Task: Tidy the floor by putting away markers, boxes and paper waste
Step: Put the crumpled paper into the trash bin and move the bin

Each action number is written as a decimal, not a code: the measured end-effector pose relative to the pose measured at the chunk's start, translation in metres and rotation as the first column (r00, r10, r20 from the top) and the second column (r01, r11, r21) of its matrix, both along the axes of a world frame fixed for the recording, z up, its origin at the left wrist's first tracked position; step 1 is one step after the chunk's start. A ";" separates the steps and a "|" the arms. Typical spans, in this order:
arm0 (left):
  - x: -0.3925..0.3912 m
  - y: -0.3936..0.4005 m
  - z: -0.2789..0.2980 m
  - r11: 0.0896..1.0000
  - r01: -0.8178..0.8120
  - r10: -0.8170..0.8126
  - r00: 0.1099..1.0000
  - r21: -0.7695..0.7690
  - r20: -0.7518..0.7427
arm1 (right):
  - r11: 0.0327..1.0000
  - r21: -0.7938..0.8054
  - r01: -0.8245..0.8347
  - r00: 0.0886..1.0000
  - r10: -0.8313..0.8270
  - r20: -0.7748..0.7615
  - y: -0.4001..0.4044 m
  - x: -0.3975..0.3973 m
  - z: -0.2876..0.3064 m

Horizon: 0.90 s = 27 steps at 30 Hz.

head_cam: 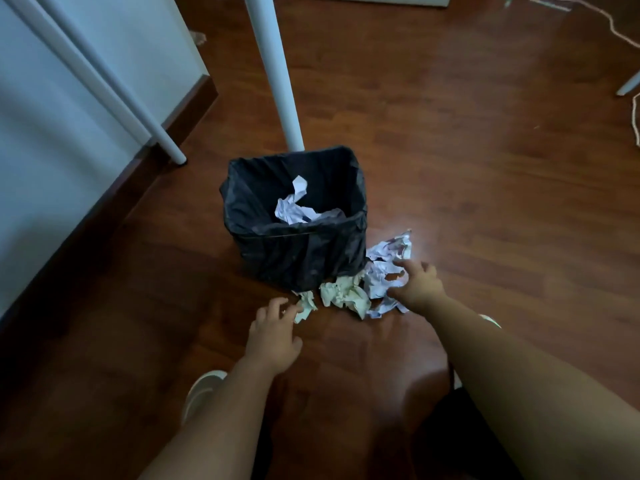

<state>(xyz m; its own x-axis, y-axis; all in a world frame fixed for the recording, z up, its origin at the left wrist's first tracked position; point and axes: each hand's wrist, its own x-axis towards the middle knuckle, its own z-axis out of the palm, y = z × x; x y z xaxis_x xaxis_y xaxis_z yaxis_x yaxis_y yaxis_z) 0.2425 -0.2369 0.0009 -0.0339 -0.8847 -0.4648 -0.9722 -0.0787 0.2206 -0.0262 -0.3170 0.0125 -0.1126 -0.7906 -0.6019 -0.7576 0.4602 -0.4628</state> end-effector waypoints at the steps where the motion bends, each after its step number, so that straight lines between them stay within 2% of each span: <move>1: -0.001 -0.003 -0.013 0.997 -0.007 0.006 1.000 0.081 0.014 | 0.997 0.015 -0.071 0.997 0.072 -0.029 0.000 0.001 -0.014; 7: -0.017 -0.038 -0.074 0.969 -0.022 0.021 1.000 0.245 0.005 | 0.957 0.125 -0.264 0.942 0.283 -0.181 -0.027 0.015 -0.091; 12: -0.033 -0.049 -0.105 0.926 -0.084 0.140 0.982 0.367 -0.128 | 0.878 0.196 -0.438 0.874 0.466 -0.136 -0.036 0.015 -0.148; 14: -0.039 -0.050 -0.107 0.947 -0.021 0.065 0.990 0.321 -0.126 | 0.867 0.166 -0.471 0.857 0.494 -0.146 -0.015 0.012 -0.162; 17: -0.048 -0.051 -0.102 0.980 0.143 -0.140 0.990 0.141 -0.029 | 0.854 0.091 -0.513 0.837 0.521 -0.169 0.020 0.003 -0.170; 18: -0.052 -0.051 -0.100 0.975 0.178 -0.179 0.984 0.131 -0.005 | 0.848 0.103 -0.519 0.833 0.529 -0.159 0.029 -0.001 -0.167; 22: -0.069 -0.059 -0.095 0.913 0.312 -0.340 0.938 0.263 0.066 | 0.835 0.138 -0.532 0.831 0.546 -0.101 0.054 -0.022 -0.154; 24: -0.078 -0.069 -0.097 0.911 0.302 -0.331 0.941 0.281 0.065 | 0.841 0.110 -0.530 0.843 0.537 -0.039 0.064 -0.031 -0.148; 27: -0.088 -0.082 -0.103 0.927 0.212 -0.234 0.971 0.308 0.038 | 0.854 0.070 -0.515 0.857 0.515 0.013 0.072 -0.040 -0.145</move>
<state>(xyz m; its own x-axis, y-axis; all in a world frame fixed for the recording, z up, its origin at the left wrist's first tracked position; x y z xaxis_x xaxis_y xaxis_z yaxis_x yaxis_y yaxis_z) 0.1543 -0.3187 -0.1024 -0.1704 -0.6771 -0.7159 -0.9847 0.0905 0.1489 -0.0660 -0.2446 -0.1324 0.2956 -0.6934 -0.6572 -0.8977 0.0337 -0.4394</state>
